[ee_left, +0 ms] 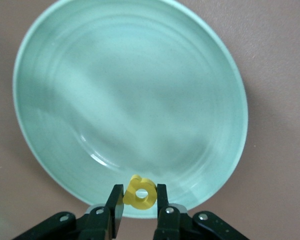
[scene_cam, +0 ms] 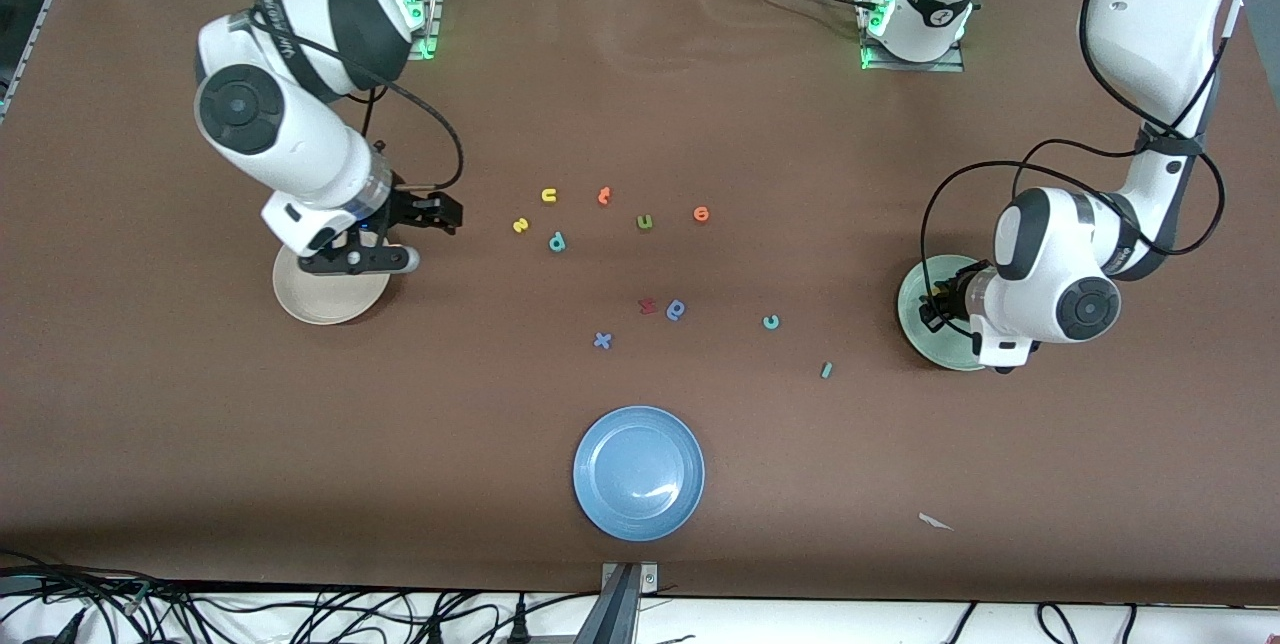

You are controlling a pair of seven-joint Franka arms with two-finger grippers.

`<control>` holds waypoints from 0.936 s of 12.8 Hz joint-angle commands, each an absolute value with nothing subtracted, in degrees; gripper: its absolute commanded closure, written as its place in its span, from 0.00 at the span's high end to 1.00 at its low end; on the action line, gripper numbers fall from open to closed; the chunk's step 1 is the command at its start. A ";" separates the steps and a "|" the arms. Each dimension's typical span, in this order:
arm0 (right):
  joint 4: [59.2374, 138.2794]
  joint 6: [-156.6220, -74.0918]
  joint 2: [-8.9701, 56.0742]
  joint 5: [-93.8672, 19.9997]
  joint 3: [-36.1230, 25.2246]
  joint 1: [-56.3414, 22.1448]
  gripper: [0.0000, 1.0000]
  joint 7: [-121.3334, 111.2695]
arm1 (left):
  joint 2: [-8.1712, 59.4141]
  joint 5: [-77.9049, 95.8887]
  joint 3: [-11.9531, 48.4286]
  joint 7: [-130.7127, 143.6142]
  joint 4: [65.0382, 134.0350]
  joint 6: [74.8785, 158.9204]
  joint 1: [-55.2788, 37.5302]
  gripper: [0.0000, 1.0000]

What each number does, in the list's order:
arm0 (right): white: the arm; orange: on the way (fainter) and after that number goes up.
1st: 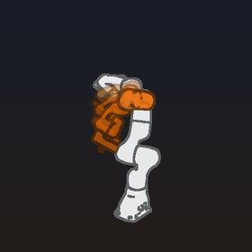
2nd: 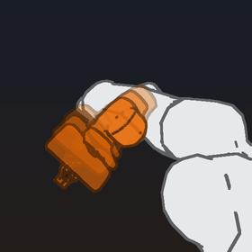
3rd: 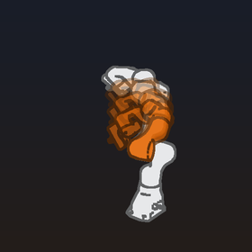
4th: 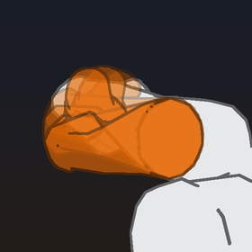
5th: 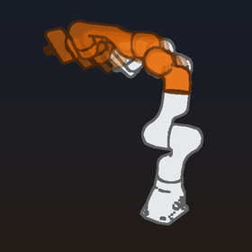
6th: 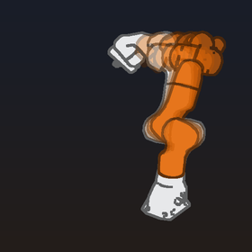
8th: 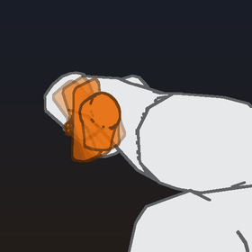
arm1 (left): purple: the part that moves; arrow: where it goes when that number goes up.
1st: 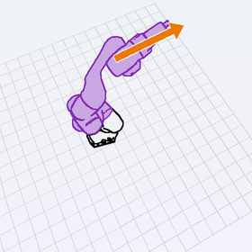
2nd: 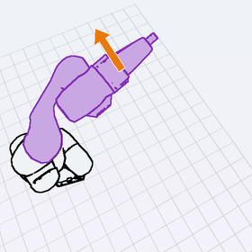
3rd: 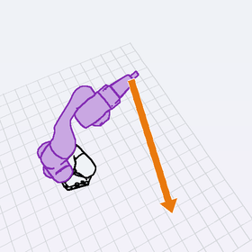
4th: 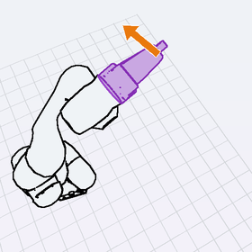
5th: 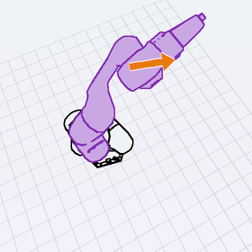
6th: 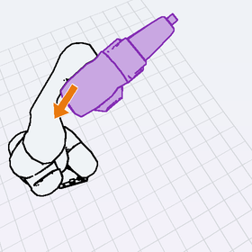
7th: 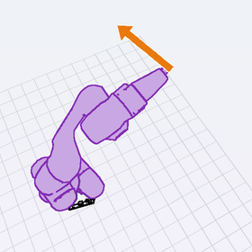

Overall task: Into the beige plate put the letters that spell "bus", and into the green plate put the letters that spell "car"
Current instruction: 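Drop the b into the green plate while the right gripper reaches out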

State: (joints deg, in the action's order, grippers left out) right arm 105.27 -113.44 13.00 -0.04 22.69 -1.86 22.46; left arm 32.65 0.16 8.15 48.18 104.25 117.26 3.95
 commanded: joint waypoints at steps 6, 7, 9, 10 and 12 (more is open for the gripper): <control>122.85 -136.55 13.35 1.92 28.47 -1.49 1.00 29.53 | 29.45 0.52 8.79 49.38 102.32 118.13 4.22 1.00; 124.26 -139.02 14.49 2.80 28.48 -1.49 1.00 29.62 | 29.53 2.53 9.05 51.13 99.87 118.21 3.52 1.00; 125.94 -143.24 16.95 4.39 28.65 -1.58 0.99 29.62 | 29.97 2.55 9.49 53.08 96.17 118.56 1.77 1.00; 126.90 -145.18 17.66 5.18 29.00 -1.67 0.99 29.62 | 30.84 2.37 9.41 53.09 94.50 118.91 -0.07 1.00; 129.89 -149.74 18.37 5.62 29.18 -1.76 0.99 30.49 | 34.35 2.55 9.40 53.52 89.94 118.92 -2.10 1.00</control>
